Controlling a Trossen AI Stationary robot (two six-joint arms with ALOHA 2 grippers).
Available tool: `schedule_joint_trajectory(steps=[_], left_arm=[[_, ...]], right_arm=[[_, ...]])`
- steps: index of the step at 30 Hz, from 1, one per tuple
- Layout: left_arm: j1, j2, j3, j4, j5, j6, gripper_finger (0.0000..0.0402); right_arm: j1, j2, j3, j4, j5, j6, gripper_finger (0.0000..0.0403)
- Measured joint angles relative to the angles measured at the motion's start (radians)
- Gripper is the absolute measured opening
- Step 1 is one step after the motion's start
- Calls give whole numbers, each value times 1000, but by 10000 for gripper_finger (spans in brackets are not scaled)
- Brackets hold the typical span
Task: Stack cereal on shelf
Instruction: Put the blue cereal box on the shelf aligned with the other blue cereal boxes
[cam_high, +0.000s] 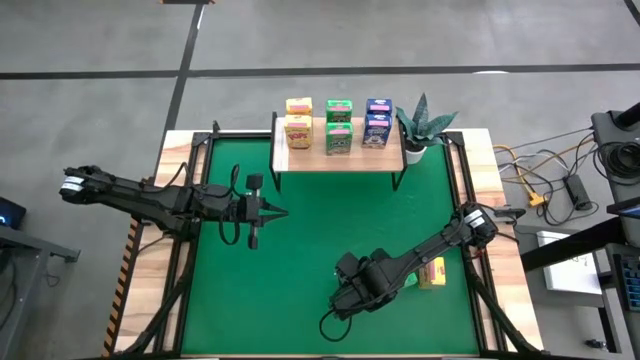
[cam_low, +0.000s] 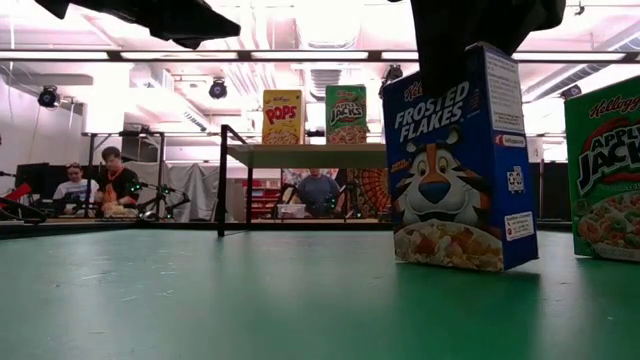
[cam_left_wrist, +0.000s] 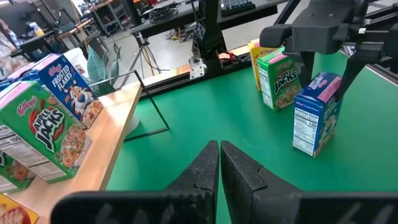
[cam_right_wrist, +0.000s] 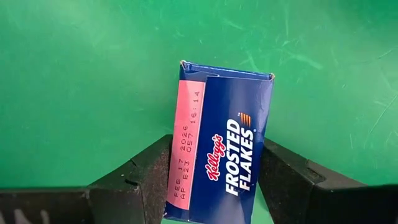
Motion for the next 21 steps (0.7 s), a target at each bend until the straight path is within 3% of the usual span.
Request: schedule_joint_trajectory(steps=[14, 21], left_arm=[[0, 0, 0, 0, 0, -42, 0], [0, 0, 0, 0, 0, -42, 0]], right_arm=[[0, -2, 0, 0, 6, -78, 200], [0, -4, 0, 2, 6, -95, 180]])
